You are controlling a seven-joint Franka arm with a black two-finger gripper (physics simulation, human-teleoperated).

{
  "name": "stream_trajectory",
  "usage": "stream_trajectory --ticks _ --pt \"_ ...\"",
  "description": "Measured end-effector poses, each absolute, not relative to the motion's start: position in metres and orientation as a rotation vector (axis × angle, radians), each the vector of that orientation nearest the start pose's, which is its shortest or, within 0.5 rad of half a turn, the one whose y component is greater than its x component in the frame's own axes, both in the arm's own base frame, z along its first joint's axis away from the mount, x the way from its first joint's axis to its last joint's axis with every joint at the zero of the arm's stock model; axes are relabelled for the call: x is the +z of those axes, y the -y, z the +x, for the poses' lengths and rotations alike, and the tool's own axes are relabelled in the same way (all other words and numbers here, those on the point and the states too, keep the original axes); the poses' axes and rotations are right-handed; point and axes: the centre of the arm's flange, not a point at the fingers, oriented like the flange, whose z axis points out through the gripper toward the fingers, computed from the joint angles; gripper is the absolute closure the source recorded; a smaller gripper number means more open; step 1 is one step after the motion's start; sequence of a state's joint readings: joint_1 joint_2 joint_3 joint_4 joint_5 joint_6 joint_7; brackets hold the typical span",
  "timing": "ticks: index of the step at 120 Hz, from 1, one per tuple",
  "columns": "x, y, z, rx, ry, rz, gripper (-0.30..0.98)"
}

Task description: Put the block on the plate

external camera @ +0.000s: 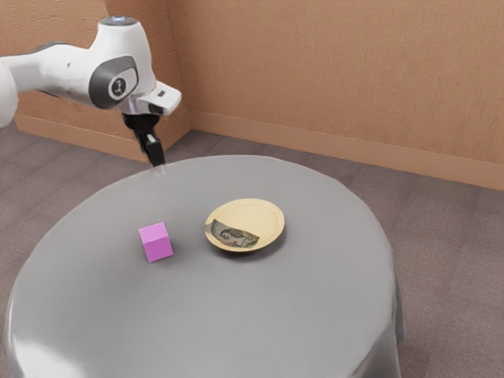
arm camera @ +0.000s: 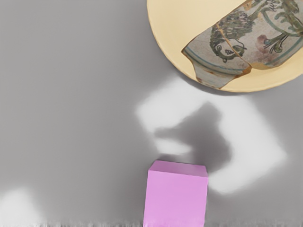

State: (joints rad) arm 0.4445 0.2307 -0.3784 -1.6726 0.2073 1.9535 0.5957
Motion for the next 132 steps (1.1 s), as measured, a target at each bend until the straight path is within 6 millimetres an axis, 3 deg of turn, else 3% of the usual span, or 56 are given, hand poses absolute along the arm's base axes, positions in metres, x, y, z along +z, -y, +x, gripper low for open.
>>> stream_trajectory --ticks 13,21,48,83,132 --pt "0.482 -0.075 0.628 -0.015 -0.874 -2.891 0.0" --pt "0.473 -0.076 0.626 0.018 -0.876 -2.901 0.0" --pt "0.41 -0.085 0.623 0.179 -0.887 -2.954 0.0" --pt "0.342 -0.08 0.611 0.314 -0.908 -3.027 0.0" --pt "0.305 -0.102 0.618 0.278 -0.853 -3.071 0.0"
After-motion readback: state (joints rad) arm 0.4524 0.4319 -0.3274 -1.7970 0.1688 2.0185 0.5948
